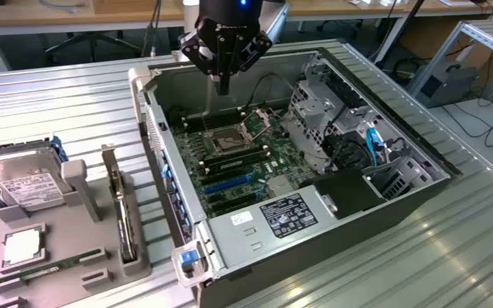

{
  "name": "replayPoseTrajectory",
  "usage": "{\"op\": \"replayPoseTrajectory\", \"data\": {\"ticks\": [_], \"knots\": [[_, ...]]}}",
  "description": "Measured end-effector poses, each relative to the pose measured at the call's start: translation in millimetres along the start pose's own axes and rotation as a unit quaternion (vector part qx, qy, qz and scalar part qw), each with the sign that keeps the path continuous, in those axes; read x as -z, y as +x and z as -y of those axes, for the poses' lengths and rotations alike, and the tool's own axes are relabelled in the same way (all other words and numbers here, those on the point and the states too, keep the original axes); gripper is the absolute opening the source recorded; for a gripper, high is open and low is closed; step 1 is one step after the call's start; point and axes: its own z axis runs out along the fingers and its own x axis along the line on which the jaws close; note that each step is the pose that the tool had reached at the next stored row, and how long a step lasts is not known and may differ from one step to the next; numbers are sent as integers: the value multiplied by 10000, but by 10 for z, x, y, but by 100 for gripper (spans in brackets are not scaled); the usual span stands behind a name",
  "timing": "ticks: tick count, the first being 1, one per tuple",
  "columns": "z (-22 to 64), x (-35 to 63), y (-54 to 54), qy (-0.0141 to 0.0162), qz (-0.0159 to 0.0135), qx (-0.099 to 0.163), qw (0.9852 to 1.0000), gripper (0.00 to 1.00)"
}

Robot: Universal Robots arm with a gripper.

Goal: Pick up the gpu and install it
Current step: 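Reach for the gpu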

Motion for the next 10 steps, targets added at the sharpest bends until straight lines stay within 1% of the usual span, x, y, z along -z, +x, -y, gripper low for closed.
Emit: {"op": "replayPoseTrajectory", "data": {"ticks": [10], "knots": [[0, 0, 0, 0, 0, 0, 10000, 11]]}}
